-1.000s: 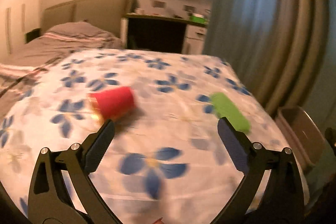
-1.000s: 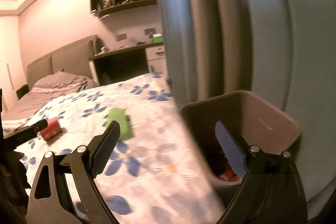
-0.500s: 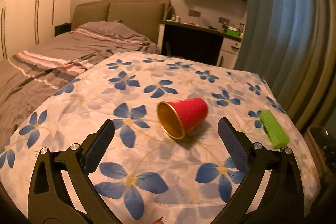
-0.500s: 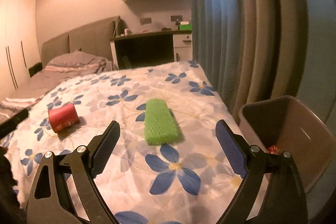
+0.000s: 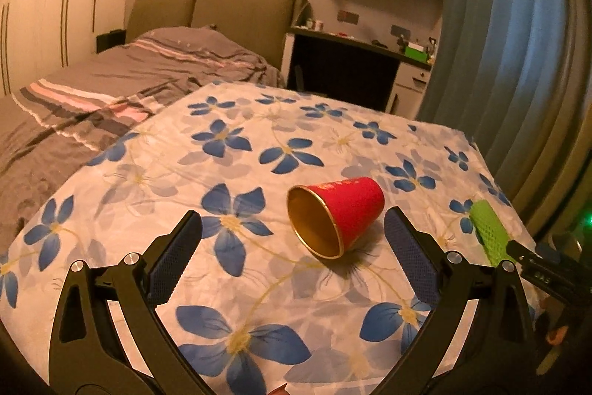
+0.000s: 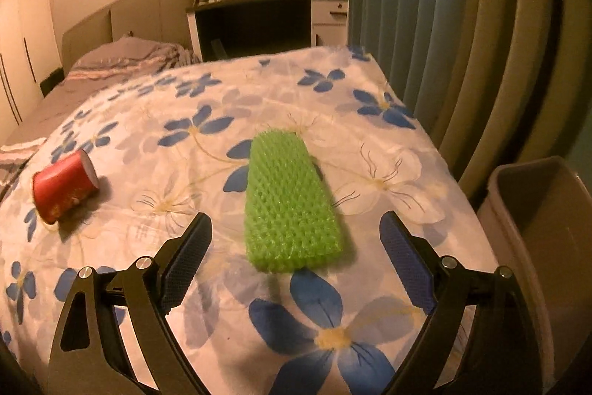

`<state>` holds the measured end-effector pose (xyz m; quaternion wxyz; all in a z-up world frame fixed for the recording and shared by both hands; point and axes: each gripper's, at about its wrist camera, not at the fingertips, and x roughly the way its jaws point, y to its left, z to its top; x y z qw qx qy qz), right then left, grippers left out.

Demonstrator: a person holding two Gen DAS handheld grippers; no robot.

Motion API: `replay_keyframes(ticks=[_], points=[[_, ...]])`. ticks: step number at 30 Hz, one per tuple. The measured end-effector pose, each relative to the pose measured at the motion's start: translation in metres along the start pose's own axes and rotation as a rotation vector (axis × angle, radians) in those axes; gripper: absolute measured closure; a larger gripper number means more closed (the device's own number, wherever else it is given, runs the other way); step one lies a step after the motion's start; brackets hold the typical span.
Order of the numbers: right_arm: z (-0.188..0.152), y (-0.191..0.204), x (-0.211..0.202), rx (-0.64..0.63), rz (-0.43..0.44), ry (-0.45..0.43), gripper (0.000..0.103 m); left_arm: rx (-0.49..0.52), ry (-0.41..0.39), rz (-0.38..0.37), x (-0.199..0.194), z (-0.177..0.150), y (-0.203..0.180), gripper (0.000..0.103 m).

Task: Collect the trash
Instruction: 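Grasp the red paper cup with the left tool while the right tool grasps the green mesh sleeve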

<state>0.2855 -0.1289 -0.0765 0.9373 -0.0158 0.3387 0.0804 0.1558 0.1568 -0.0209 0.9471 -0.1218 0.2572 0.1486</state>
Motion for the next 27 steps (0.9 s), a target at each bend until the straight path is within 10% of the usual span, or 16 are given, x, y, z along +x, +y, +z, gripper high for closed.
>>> replay_keyframes(ticks=[13,27], points=[[0.003,-0.006,0.035,0.015,0.006,0.15,0.031,-0.022,0.098,-0.057,0.042,0.0,-0.007,0.008],[0.002,0.0,0.023,-0.004,0.109,0.111,0.092,-0.057,0.202,-0.17,0.074,-0.002,-0.006,0.048]])
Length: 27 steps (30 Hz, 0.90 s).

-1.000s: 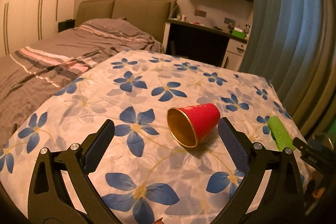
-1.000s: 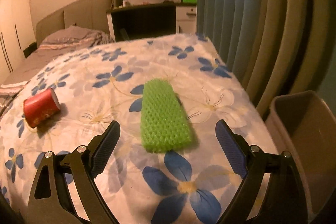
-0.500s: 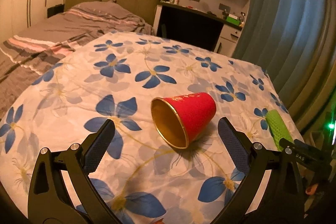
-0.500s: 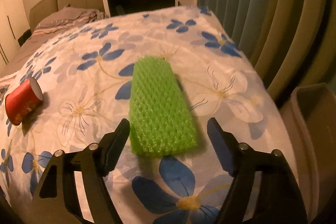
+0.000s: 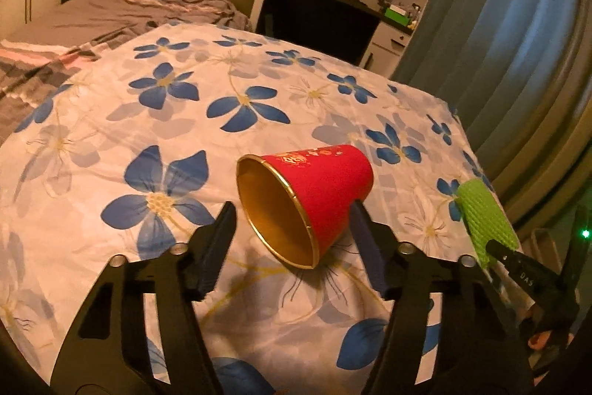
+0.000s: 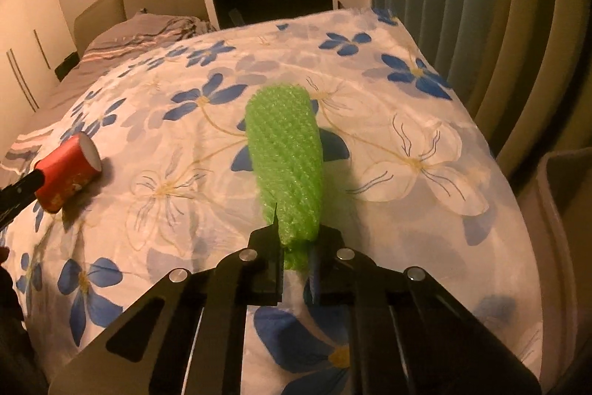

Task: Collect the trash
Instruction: 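Grasp the red paper cup with the left tool while the right tool grasps the green mesh sleeve, then carry the red cup and green mesh over the grey bin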

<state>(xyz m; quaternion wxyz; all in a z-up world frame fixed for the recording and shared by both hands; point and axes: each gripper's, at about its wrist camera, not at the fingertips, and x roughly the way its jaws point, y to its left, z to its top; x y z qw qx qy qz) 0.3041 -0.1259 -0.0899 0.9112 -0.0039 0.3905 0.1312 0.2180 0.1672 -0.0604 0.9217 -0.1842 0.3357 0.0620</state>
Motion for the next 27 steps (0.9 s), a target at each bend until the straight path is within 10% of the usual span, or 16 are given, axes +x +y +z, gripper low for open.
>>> replay_keyframes(ticks=[13,27], points=[[-0.022,0.007,-0.064,0.005,0.044,-0.149,0.092,0.053,0.024,-0.097,0.005,-0.003,-0.012,0.101],[-0.041,-0.005,-0.121,0.049,0.064,-0.264,0.092,0.175,-0.082,-0.105,-0.049,-0.018,-0.076,0.102]])
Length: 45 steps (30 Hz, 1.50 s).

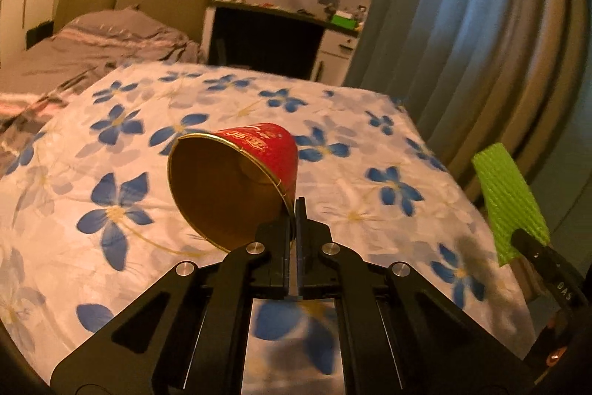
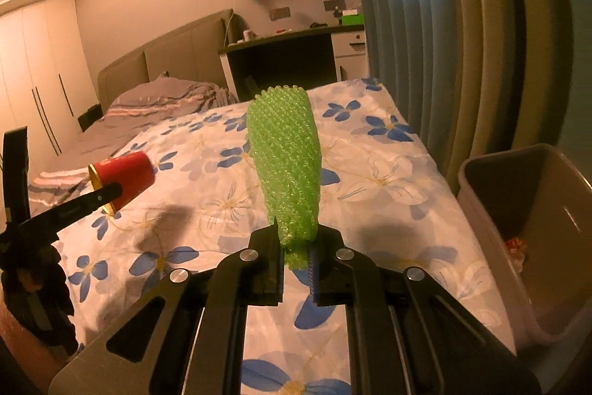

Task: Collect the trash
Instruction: 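Carry the red cup and green mesh over the grey bin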

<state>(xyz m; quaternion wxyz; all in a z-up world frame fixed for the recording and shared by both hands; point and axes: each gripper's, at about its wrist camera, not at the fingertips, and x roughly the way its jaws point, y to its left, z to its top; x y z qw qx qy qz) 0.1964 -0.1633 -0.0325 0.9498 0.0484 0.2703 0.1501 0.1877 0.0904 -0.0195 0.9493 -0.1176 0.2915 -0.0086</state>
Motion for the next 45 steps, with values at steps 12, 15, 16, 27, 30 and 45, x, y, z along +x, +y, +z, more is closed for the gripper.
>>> replay_keyframes(ticks=[12,15,16,27,30,45], points=[[-0.006,-0.03,-0.045,0.039,-0.047,-0.072,0.092,0.163,-0.022,-0.101,-0.012,-0.01,-0.097,0.102],[-0.009,-0.045,-0.057,0.062,-0.07,-0.092,0.092,0.203,-0.022,-0.136,-0.012,-0.014,-0.123,0.101],[-0.01,-0.049,-0.06,0.068,-0.075,-0.096,0.092,0.218,-0.024,-0.15,-0.013,-0.015,-0.132,0.101],[-0.023,-0.111,-0.096,0.15,-0.215,-0.154,0.092,0.344,-0.028,-0.311,-0.006,-0.026,-0.233,0.101],[-0.027,-0.127,-0.1,0.17,-0.268,-0.159,0.092,0.365,-0.022,-0.353,0.0,-0.029,-0.255,0.101],[-0.045,-0.167,-0.075,0.22,-0.317,-0.088,0.074,0.43,0.063,-0.501,0.047,-0.045,-0.327,0.101]])
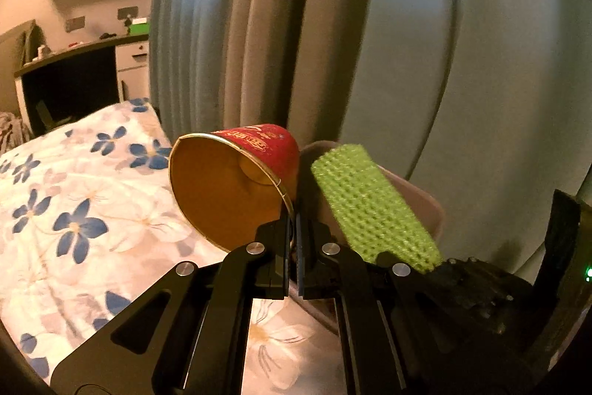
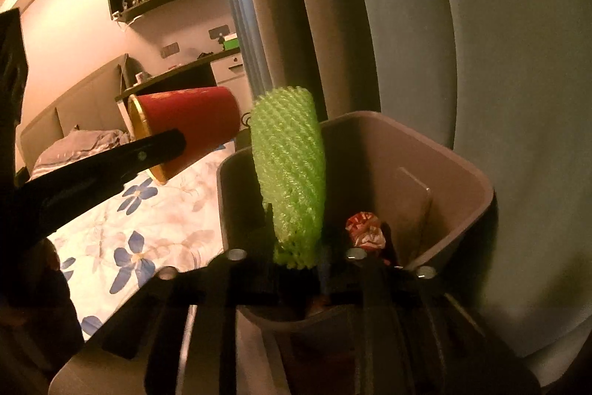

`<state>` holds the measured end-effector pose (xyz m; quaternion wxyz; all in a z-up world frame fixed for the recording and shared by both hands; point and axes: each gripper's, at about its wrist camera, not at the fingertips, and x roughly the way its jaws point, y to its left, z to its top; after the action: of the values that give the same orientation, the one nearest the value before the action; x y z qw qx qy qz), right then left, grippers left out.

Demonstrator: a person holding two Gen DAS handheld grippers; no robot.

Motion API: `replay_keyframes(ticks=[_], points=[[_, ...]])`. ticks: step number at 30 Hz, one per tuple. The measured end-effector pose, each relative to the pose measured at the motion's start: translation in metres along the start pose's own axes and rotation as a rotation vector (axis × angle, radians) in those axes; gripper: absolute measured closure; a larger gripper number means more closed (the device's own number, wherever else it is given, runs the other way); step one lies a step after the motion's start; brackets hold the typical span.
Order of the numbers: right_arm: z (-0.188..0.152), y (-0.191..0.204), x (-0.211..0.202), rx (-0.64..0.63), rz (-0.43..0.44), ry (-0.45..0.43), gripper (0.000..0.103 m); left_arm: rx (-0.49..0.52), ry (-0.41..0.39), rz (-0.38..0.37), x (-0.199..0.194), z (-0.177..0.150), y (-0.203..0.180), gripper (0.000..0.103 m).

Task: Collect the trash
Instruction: 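Open both tools to drop the red cup and green mesh into the bin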

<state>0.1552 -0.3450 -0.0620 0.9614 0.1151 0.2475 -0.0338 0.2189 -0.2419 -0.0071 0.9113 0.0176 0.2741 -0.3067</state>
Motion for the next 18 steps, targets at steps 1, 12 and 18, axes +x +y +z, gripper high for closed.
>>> replay_keyframes(ticks=[1,12,18], points=[[-0.001,-0.002,0.0,0.001,-0.003,0.002,0.069,-0.002,0.007,-0.008,0.004,0.0,-0.001,0.101],[-0.005,-0.036,-0.021,0.076,-0.125,-0.047,0.027,-0.003,0.068,-0.12,0.039,-0.01,-0.017,0.101],[-0.001,-0.046,-0.045,0.086,-0.231,-0.133,0.016,0.022,0.131,-0.137,0.055,-0.022,-0.027,0.089]])
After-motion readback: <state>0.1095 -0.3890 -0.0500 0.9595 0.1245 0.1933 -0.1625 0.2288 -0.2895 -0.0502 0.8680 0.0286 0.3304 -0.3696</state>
